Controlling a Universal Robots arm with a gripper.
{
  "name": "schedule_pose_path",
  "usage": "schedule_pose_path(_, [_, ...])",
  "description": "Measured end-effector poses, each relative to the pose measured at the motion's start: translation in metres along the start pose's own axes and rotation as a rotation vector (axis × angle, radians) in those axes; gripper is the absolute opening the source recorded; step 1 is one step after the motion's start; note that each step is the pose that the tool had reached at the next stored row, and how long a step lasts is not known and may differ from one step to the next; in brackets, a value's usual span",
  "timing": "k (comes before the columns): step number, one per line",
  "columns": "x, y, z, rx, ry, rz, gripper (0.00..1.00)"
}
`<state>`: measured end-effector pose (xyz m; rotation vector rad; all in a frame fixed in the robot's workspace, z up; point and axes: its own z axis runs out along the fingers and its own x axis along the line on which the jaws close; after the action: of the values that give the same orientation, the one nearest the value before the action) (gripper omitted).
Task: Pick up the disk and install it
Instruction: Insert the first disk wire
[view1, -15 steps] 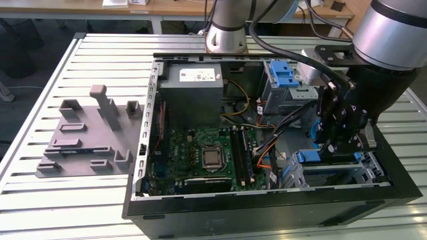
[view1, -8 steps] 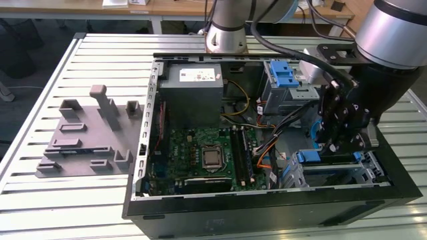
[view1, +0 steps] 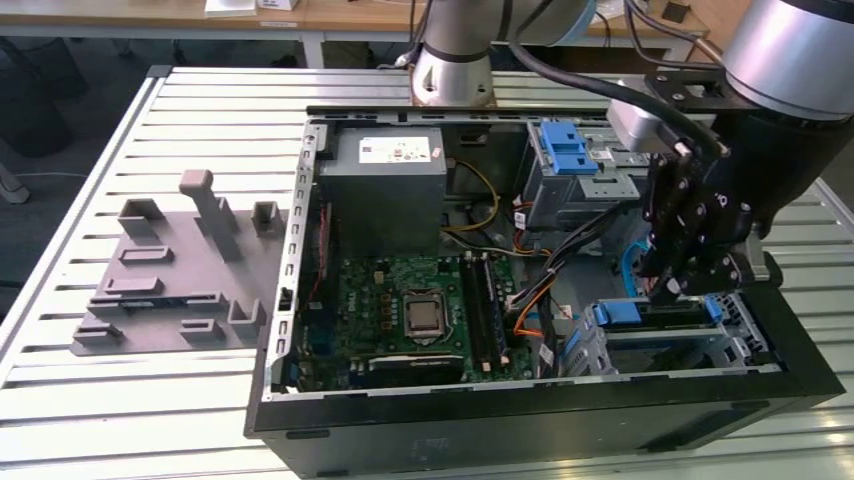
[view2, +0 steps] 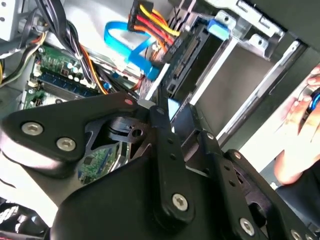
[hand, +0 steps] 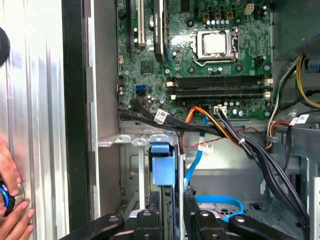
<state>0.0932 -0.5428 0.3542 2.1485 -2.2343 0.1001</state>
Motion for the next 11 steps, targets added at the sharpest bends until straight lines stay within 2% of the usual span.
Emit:
schedule_pose_path(2, [-0.0006,-0.0026,-0.0003,-0.0002,-0.0005,0.0,0.33])
schedule_pose_path(11, [-0.0044,-0.0032,-0.0091,-0.0003,-0.001,0.0,0.33])
